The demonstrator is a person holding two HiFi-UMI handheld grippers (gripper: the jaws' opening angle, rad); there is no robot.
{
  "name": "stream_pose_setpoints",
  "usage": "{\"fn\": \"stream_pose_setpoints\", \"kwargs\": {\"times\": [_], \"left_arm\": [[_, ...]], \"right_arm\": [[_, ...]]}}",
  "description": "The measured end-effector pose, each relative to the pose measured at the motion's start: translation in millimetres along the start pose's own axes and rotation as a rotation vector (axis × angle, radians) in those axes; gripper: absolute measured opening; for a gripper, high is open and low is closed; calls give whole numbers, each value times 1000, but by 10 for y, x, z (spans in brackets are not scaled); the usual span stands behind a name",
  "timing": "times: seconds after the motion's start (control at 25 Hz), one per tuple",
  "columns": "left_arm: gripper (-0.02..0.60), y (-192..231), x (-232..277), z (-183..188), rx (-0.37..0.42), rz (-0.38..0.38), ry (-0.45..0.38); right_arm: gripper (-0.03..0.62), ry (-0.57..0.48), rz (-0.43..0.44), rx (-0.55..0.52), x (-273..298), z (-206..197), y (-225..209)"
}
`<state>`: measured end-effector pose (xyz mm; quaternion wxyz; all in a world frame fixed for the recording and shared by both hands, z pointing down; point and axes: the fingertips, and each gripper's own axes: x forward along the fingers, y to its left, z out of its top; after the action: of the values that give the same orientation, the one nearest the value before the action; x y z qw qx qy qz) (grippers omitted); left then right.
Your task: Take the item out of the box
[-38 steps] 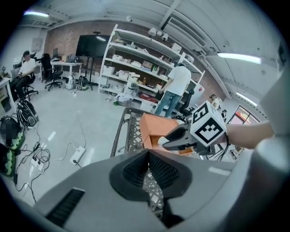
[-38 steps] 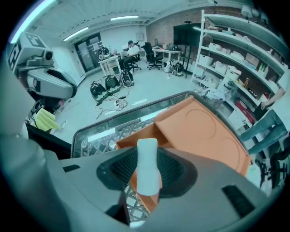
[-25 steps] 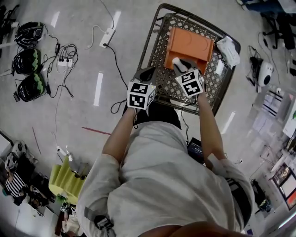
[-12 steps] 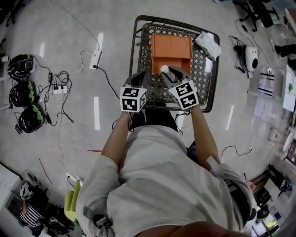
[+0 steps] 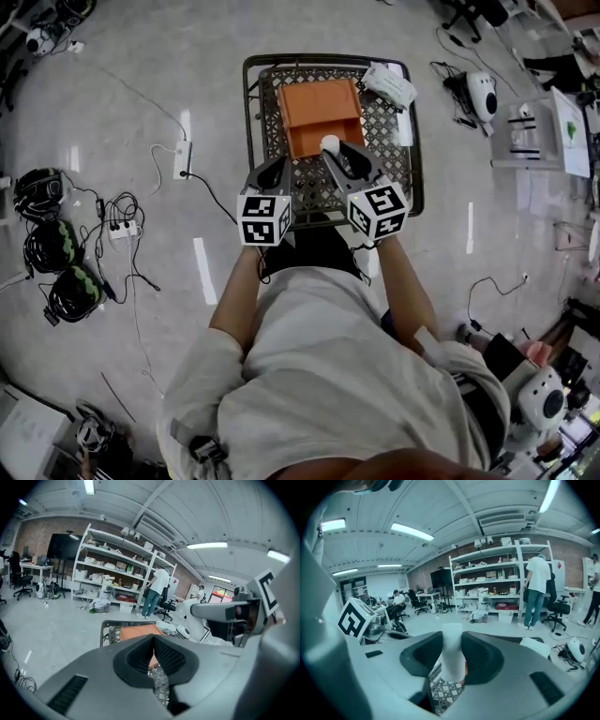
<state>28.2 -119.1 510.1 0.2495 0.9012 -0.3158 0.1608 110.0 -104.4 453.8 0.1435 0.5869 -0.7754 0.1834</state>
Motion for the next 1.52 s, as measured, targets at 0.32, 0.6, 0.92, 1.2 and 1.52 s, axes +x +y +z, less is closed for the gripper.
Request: {"fn": "stream_pose_setpoints", "kwargs": {"times": [0.32,0.6,0.92,1.2,1.52], "left_arm": [[9,-361,-206,248,89,-49,-83],[9,-766,-307,347,198,-42,-118],[9,-1486,-491,537,237,-21,-230],[9,-2038,-768,756,259,12,-339],[9,-2423,-1011,1103,292,36,-467]], "right_arm": [[129,-185,-134,73,-564,160,20],[127,-240,-159,79,-1025,222,-79],[127,-347,-151,21,-1730,444,-287],[127,-502,-187,-96,-2403,750,-305],[127,-610,-201,-154,-2910,948,-397]]}}
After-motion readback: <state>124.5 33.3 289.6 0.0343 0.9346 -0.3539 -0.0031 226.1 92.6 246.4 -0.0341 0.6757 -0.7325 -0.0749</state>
